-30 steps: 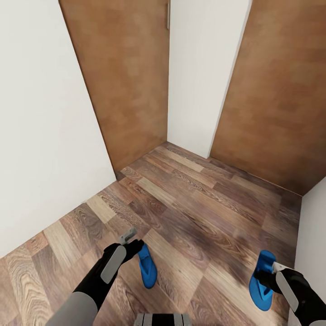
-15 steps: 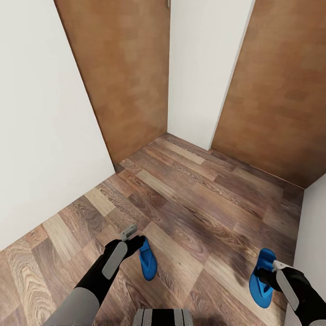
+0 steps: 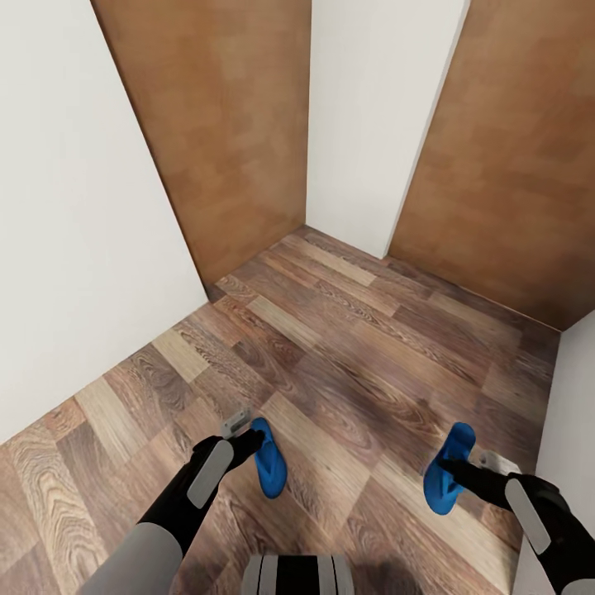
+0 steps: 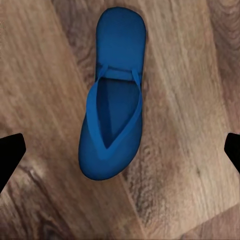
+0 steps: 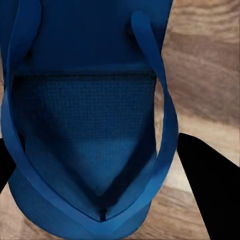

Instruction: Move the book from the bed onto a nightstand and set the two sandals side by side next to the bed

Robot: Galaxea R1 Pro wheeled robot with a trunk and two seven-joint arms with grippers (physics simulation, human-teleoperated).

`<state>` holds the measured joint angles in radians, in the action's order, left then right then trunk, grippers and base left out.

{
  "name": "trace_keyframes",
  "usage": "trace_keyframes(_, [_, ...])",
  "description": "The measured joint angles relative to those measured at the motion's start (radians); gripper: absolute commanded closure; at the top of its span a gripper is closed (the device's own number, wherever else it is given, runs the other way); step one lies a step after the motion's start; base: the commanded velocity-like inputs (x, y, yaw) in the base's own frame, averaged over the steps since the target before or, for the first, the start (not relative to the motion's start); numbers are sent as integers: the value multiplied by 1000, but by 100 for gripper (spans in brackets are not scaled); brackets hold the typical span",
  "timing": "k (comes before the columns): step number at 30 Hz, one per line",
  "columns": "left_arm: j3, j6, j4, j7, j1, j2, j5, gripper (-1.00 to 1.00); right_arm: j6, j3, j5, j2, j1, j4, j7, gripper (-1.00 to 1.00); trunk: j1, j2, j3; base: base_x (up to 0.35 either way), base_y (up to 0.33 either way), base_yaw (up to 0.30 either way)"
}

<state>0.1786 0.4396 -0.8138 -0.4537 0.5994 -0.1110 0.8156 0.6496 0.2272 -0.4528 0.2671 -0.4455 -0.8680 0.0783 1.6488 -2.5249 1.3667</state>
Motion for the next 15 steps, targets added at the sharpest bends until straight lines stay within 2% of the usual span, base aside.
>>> trace_keyframes(1, [0, 0, 0, 0, 0, 0, 0, -100, 2, 0, -8, 0, 0, -1, 44, 100, 0, 0, 4, 0, 0, 0])
trace_keyframes(5, [0, 0, 1, -1, 0, 0, 0, -100, 6, 1, -5, 0, 1, -1, 122, 100, 2, -1, 19, 0, 0, 0])
trace_keyframes(15, [1, 3, 1, -1, 0, 2, 0, -100, 7, 2, -6, 1, 1, 0, 153, 100, 7, -4, 58, 0, 0, 0])
